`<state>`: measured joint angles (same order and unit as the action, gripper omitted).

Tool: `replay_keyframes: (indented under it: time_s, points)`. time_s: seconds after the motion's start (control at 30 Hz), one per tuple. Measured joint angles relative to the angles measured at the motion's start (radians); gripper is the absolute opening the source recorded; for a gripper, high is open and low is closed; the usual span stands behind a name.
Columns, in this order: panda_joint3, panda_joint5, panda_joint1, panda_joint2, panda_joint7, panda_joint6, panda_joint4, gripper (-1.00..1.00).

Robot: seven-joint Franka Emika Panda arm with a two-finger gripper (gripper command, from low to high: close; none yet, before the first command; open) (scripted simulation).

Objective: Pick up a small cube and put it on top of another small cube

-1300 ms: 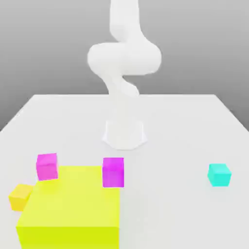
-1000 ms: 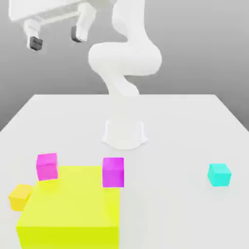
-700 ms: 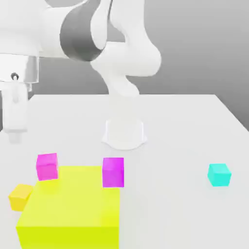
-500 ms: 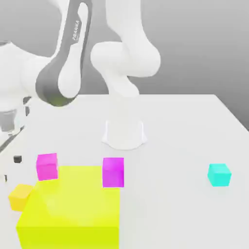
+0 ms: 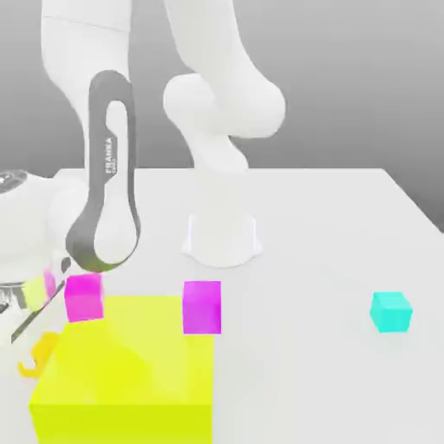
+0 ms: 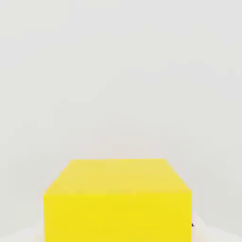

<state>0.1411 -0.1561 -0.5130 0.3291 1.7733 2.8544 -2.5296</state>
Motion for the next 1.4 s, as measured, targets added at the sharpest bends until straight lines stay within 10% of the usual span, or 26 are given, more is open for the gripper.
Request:
replay_keyframes:
  time_s: [0.5, 1.0, 1.4]
  points:
    - [0.066, 0.136, -0.155, 0.022, -0.358, -0.232, 0.154, -1.0]
    - [-0.133, 0.053, -0.142, -0.21, -1.055, -0.569, 0.176, -1.0]
    - [-0.316, -0.013, 0.097, -0.623, -0.845, -0.608, -0.078, -1.0]
